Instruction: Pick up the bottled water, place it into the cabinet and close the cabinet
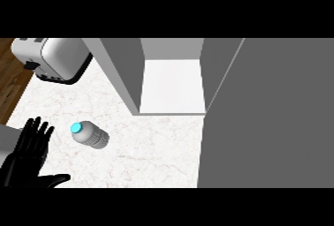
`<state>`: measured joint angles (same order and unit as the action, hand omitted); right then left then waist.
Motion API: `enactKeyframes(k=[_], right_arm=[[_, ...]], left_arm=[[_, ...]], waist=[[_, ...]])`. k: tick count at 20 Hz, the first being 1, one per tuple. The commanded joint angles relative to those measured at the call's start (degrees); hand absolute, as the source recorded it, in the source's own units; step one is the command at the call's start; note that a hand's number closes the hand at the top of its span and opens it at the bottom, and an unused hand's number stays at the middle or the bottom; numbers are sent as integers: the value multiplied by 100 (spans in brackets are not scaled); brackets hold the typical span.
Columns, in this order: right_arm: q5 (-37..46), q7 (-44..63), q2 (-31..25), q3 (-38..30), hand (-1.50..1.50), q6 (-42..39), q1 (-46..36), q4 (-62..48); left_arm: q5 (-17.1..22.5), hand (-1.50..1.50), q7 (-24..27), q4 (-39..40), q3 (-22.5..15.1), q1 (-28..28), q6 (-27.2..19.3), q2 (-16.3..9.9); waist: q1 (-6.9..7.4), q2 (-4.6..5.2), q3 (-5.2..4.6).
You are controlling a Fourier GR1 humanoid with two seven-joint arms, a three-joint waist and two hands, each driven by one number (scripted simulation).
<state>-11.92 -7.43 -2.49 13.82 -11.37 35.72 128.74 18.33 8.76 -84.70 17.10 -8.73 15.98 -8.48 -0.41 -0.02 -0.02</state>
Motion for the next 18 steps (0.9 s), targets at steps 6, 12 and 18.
enactKeyframes(k=[6,12,18], right_arm=[[23,-475,-155,169,-150,-211,627,79],[96,-415,-113,180,-150,-141,334,-93],[-285,-14,-175,-34,-150,5,81,61]], left_arm=[[-162,-150,467,2169,251,1149,87,-287],[-141,-150,1037,3567,314,1650,321,-228],[-147,-150,1522,4766,385,2259,621,-372]], waist=[[-50,-1,-1],[-41,5,-3],[-22,12,-3]])
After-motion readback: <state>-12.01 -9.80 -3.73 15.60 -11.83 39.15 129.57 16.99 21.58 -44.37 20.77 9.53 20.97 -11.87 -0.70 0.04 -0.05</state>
